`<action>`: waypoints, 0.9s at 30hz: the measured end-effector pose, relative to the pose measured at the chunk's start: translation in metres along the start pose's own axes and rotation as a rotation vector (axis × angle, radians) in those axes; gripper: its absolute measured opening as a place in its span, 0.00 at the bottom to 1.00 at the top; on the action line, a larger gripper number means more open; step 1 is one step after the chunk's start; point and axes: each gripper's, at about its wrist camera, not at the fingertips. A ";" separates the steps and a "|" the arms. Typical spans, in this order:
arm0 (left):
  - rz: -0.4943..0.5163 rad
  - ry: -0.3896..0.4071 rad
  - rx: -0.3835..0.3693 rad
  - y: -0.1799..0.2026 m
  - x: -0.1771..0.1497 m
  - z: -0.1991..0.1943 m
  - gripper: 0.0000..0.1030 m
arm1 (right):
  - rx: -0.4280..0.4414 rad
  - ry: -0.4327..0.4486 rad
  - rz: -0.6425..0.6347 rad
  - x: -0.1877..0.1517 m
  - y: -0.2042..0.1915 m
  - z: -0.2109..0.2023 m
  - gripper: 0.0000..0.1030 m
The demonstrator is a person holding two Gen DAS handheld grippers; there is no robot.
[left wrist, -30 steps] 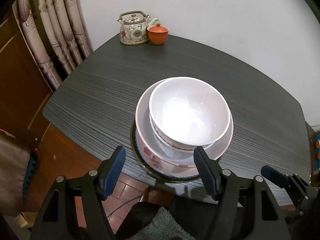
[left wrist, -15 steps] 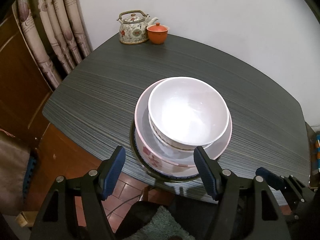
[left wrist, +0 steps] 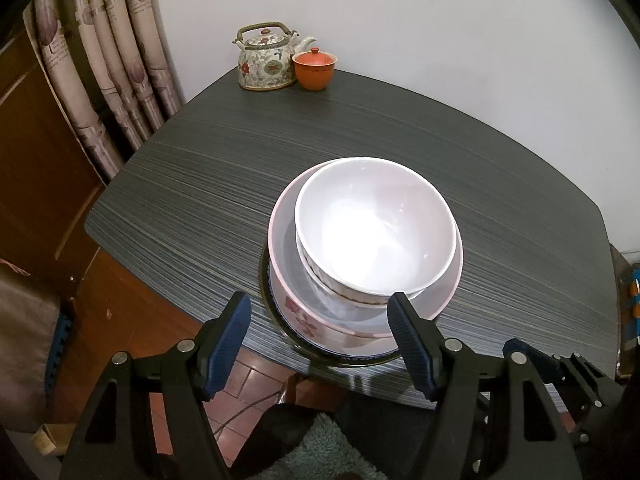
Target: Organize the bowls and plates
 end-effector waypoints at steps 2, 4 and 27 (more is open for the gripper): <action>0.002 0.001 0.005 0.000 0.000 0.000 0.66 | 0.001 -0.001 -0.003 0.000 -0.001 0.000 0.79; 0.003 -0.001 0.002 0.000 0.001 0.000 0.66 | 0.004 -0.003 -0.004 0.000 -0.002 0.001 0.79; 0.008 -0.004 0.005 0.004 0.001 0.001 0.66 | 0.013 -0.015 -0.007 -0.001 -0.004 0.003 0.79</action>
Point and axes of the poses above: each gripper's, at about its wrist camera, not at the fingertips, and z roughly the way its jaws point, y to its right, x to its top, and after that the axes turned 5 degrees about z, right-handed
